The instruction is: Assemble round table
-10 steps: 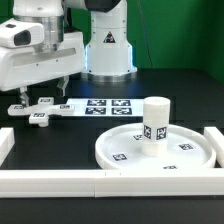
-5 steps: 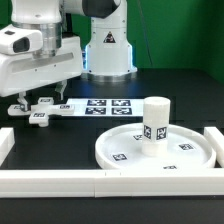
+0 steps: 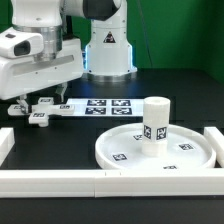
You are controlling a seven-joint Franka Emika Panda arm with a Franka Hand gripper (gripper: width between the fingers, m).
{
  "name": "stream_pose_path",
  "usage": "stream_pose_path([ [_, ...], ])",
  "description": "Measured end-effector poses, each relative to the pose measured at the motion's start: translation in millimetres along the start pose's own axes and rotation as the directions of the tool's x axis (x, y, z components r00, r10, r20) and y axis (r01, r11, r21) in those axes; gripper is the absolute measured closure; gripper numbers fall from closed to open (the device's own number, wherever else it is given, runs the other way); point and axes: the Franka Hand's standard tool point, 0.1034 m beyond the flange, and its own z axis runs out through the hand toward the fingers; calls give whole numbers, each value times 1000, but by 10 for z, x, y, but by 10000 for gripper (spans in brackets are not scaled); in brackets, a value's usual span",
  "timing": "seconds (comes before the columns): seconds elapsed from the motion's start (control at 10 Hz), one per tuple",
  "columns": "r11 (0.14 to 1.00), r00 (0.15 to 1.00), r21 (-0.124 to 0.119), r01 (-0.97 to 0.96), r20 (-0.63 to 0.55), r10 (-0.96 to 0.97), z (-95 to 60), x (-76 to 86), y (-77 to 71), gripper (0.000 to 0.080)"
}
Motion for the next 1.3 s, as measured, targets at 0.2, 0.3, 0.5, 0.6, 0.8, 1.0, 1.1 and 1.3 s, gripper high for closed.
stream_pose_path([
  [0.2,1000,1000,6,1,5,-1,37,-7,-10,151],
  [0.3,1000,1000,8,1,7,-1,51,-14,-16,151],
  [0.5,1000,1000,12,0,10,0,73,-29,-22,151],
  [0.6,1000,1000,12,-1,10,1,73,-33,-20,265],
  [0.8,1000,1000,11,-1,10,1,70,-33,-18,355],
  [1.0,1000,1000,11,-2,10,2,70,-34,-18,354],
  [1.1,1000,1000,14,-7,10,6,62,-19,-26,354],
  [1.3,992,994,56,-113,15,112,-226,362,-134,354],
])
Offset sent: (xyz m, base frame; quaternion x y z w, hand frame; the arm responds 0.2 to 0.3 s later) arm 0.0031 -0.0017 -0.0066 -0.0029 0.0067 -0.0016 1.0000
